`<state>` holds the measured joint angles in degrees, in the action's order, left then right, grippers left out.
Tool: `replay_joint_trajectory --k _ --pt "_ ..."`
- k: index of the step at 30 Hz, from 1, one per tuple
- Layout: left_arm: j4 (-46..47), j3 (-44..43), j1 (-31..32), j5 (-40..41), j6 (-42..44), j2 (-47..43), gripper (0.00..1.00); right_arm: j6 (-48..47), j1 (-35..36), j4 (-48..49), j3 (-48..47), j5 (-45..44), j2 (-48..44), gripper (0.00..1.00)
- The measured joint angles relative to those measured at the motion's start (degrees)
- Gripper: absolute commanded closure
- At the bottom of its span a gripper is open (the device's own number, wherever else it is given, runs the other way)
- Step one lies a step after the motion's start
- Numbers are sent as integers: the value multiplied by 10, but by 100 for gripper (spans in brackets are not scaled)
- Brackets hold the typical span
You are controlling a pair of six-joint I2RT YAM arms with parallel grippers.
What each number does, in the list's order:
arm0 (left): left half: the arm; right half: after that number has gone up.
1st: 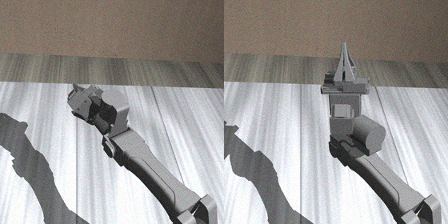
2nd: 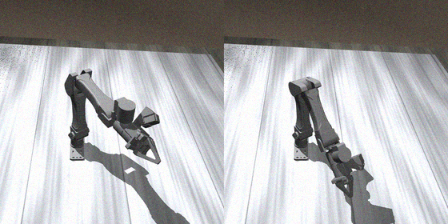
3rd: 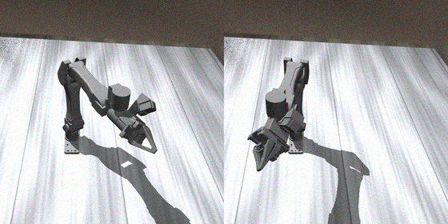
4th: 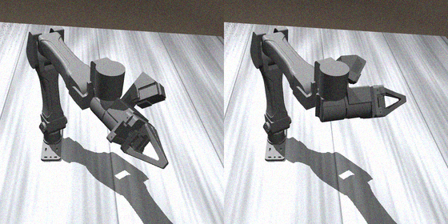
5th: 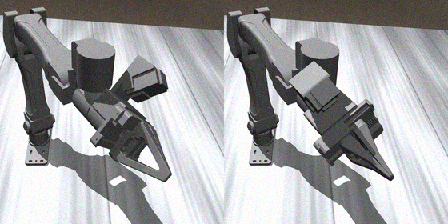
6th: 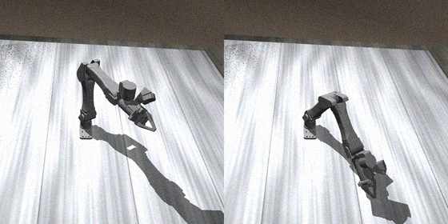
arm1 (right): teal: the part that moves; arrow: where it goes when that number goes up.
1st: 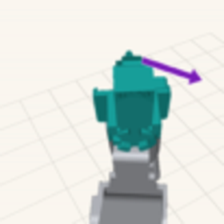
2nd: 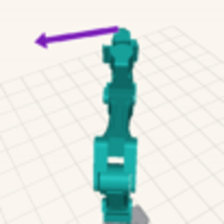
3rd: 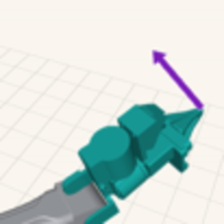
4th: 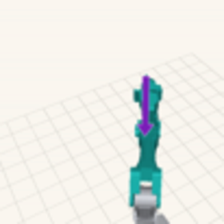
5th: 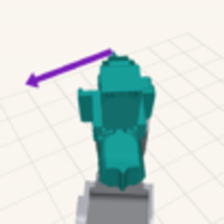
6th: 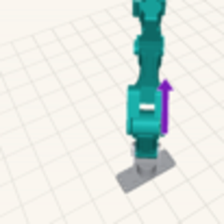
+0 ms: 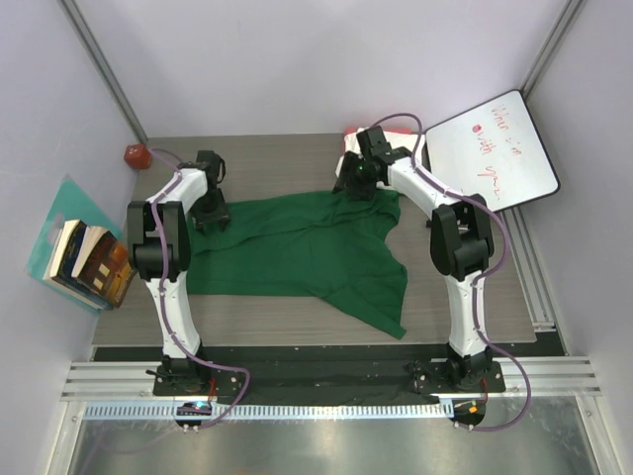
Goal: Fold and stack the t-shirts
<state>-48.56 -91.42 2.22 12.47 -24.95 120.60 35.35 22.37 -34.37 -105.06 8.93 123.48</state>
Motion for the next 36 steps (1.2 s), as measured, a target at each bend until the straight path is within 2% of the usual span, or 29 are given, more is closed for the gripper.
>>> replay_joint_trajectory --k 3,4,5,6,8,9,18,27,32,34,36 --pt "0 0 0 0 0 0 46 1 4 -1 -1 0 9 49" --pt "0 0 0 0 0 0 46 1 5 -3 -1 0 11 61" --pt "0 -1 0 0 0 0 46 0 6 -5 -1 0 12 69" --pt "-1 -1 0 0 0 0 46 -3 7 -7 -1 0 14 82" --pt "-1 -1 1 0 0 0 46 -8 9 -13 -1 -3 14 98" --pt "-1 -1 1 0 0 1 46 -10 10 -15 -1 -4 14 99" --pt "-11 -11 2 2 1 7 45 -30 22 -39 14 -32 5 99" --pt "-21 -21 5 10 -1 13 45 -59 65 -91 141 -73 -101 99" --pt "-21 -21 5 10 -1 13 45 -61 101 -94 198 -96 -117 99" --pt "-22 -21 6 10 -1 13 45 -60 114 -94 225 -103 -117 92" --pt "-22 -21 7 10 -1 13 45 -56 124 -94 247 -108 -117 74"
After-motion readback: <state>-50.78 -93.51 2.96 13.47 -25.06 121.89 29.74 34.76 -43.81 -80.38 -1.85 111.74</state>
